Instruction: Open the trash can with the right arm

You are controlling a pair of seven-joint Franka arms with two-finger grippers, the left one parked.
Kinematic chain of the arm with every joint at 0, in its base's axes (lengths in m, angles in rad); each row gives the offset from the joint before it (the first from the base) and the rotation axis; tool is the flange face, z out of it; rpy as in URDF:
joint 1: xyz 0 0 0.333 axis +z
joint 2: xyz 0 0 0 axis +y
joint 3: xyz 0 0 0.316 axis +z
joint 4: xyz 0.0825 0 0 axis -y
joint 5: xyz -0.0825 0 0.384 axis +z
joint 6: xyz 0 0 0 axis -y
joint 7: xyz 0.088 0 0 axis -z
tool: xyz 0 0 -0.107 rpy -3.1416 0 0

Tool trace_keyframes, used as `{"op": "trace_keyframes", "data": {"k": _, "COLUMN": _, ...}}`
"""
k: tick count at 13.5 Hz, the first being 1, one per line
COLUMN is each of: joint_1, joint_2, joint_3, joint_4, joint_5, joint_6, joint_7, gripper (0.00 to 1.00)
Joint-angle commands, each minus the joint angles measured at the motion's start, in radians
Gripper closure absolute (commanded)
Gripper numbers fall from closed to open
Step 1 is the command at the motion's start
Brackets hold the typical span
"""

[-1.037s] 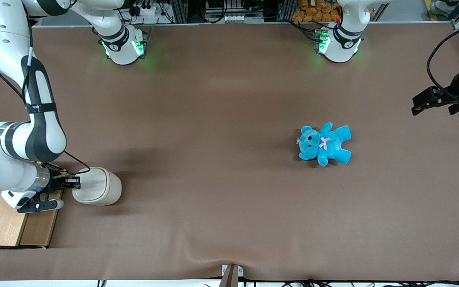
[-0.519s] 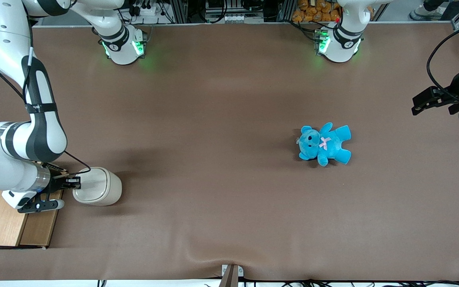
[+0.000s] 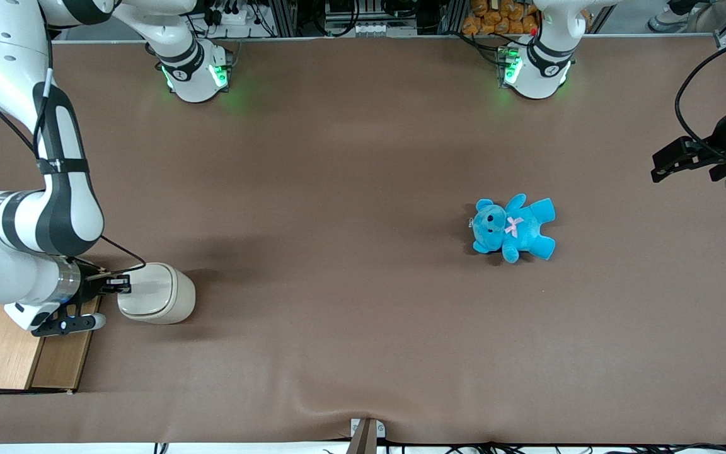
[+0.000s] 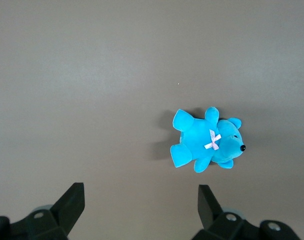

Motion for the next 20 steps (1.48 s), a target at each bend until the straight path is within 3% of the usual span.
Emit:
{"op": "trace_keyframes", "data": {"k": 1, "joint_1": 0.008, "joint_2": 0.021, "joint_3": 0.005, "joint_4": 0.079, "joint_5": 0.019, "joint_6": -0.075, "joint_7": 0.053, "gripper": 1.00}}
{"op": "trace_keyframes", "data": {"k": 8, "joint_1": 0.027, "joint_2": 0.015, "joint_3": 0.023, "joint_4": 0.122, "joint_5": 0.154, "joint_6": -0.170, "joint_7": 0.166, "gripper": 1.00}}
{"op": "trace_keyframes", "data": {"k": 9, "joint_1": 0.025, "joint_2": 0.009, "joint_3": 0.029, "joint_4": 0.121, "joint_5": 0.175, "joint_6": -0.185, "joint_7": 0.186, "gripper": 0.95}}
{"op": "trace_keyframes", "data": {"k": 11, "joint_1": 0.027, "joint_2": 0.002, "joint_3": 0.034, "joint_4": 0.124, "joint_5": 0.212, "joint_6": -0.224, "joint_7": 0.263, "gripper": 0.69}}
{"op": "trace_keyframes", "data": {"k": 12, "joint_1": 0.030, "joint_2": -0.001, "joint_3": 0.036, "joint_4": 0.127, "joint_5": 0.214, "joint_6": -0.244, "joint_7": 0.271, "gripper": 0.41}}
{"op": "trace_keyframes", "data": {"k": 13, "joint_1": 0.024, "joint_2": -0.014, "joint_3": 0.046, "joint_4": 0.127, "joint_5": 0.217, "joint_6": -0.248, "joint_7": 0.271, "gripper": 0.25}}
{"op": "trace_keyframes", "data": {"k": 14, "joint_1": 0.018, "joint_2": -0.028, "joint_3": 0.060, "joint_4": 0.127, "joint_5": 0.220, "joint_6": -0.251, "joint_7": 0.271, "gripper": 0.00}}
{"op": "trace_keyframes", "data": {"k": 16, "joint_1": 0.025, "joint_2": -0.062, "joint_3": 0.062, "joint_4": 0.125, "joint_5": 0.208, "joint_6": -0.267, "joint_7": 0.272, "gripper": 0.00}}
{"op": "trace_keyframes", "data": {"k": 18, "joint_1": 0.028, "joint_2": -0.090, "joint_3": 0.063, "joint_4": 0.128, "joint_5": 0.142, "joint_6": -0.270, "joint_7": 0.265, "gripper": 0.00}}
{"op": "trace_keyframes", "data": {"k": 20, "joint_1": 0.007, "joint_2": -0.097, "joint_3": 0.063, "joint_4": 0.157, "joint_5": 0.136, "joint_6": -0.316, "joint_7": 0.260, "gripper": 0.00}}
